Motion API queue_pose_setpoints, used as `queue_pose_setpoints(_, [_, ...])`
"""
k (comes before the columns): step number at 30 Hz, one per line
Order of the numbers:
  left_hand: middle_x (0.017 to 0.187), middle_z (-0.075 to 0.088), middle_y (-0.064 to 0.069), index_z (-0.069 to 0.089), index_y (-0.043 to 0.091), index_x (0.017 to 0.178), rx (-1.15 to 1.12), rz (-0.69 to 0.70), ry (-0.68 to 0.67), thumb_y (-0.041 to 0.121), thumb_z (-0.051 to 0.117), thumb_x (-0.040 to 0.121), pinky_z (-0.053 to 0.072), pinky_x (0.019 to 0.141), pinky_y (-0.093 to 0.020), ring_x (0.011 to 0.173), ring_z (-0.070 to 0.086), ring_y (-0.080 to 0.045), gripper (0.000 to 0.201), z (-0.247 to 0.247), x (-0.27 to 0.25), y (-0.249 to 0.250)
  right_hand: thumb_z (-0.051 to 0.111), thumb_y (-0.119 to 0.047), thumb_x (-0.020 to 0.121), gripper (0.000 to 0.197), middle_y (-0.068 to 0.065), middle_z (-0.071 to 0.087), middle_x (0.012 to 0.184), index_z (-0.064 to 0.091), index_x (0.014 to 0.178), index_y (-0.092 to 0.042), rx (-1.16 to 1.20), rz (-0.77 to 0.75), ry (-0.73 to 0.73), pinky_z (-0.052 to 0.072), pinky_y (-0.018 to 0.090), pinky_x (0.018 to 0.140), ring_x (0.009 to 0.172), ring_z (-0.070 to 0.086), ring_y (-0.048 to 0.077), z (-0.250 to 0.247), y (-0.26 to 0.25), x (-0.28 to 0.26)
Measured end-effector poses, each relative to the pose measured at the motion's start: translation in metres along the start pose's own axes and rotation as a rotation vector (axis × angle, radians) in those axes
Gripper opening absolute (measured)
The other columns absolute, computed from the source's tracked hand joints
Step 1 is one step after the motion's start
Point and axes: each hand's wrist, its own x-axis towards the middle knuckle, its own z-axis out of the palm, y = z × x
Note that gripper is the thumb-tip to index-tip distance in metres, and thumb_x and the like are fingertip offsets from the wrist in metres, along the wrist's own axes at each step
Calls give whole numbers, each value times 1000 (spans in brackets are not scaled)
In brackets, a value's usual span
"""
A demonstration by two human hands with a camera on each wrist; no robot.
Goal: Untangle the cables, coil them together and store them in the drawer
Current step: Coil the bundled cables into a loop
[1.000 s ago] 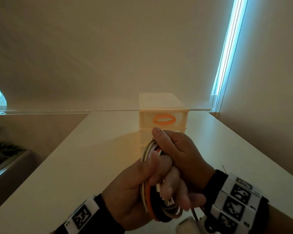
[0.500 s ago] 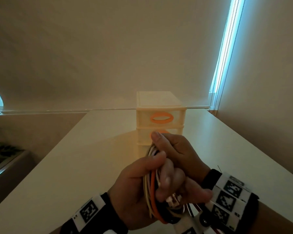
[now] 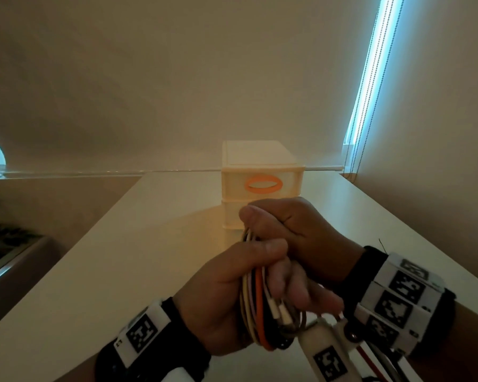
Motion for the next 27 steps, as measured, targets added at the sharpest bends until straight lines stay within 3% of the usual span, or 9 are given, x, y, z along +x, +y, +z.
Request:
queue_pose_setpoints(4, [67, 65, -1, 65, 14, 64, 0, 89, 108, 37, 61, 98, 55, 80, -34, 91, 73, -23, 42, -3, 6, 3, 49, -42, 98, 34, -7, 57, 60, 57, 74, -19, 357, 208, -29, 47, 22, 58, 55, 54, 7, 4, 3, 7])
queue_pose_setpoints(8, [79, 70, -7, 66, 8, 65, -65, 148, 118, 38, 65, 96, 60, 81, -36, 86, 73, -23, 44, -6, 3, 3, 50, -46, 97, 37, 0, 61, 60, 61, 78, -17, 489, 306, -53, 51, 24, 58, 55, 58, 13, 5, 3, 11])
queue_pose_setpoints(12, [93, 76, -4, 69, 14, 63, 74, 170, 131, 47, 71, 90, 59, 80, -32, 95, 69, -27, 42, -3, 1, 4, 49, -44, 96, 38, 1, 62, 63, 61, 75, -15, 373, 232, -37, 50, 22, 56, 57, 60, 13, -1, -4, 14])
queue_pose_setpoints(15, [84, 72, -1, 70, 14, 67, 93, 189, 136, 46, 71, 91, 57, 83, -36, 103, 60, -32, 40, 4, 2, 5, 48, -42, 95, 35, -1, 62, 61, 59, 74, -16, 409, 176, -36, 49, 21, 54, 55, 59, 10, -1, -7, 14])
queue_pose_setpoints(18, [72, 64, -4, 62, 9, 69, -116, 201, 111, 38, 61, 99, 57, 84, -36, 74, 68, -20, 42, 8, 5, 7, 49, -46, 91, 35, -3, 59, 61, 57, 78, -14, 480, 205, 3, 49, 21, 55, 54, 57, 8, 5, -1, 12])
queue_pose_setpoints(21, [61, 51, 0, 49, 14, 64, -279, 152, 79, 48, 53, 102, 52, 67, -28, 52, 50, -11, 51, 7, 7, 8, 49, -48, 90, 33, -7, 61, 64, 64, 79, -20, 561, 252, 56, 48, 17, 55, 57, 59, 5, 14, 7, 7])
queue_pose_setpoints(24, [58, 38, 5, 35, 20, 64, -331, 134, -1, 54, 45, 102, 38, 55, -23, 48, 37, -9, 53, 10, 6, 12, 49, -55, 96, 38, -5, 63, 72, 67, 76, -29, 544, 249, 122, 50, 24, 65, 68, 60, 10, 18, 11, 6])
queue_pose_setpoints(27, [61, 36, 7, 37, 20, 68, -297, 118, -23, 44, 51, 102, 35, 53, -21, 49, 37, -7, 44, 18, 3, 18, 56, -62, 92, 51, 1, 59, 74, 62, 90, -11, 637, 233, 174, 50, 26, 66, 69, 58, 15, 24, 7, 3])
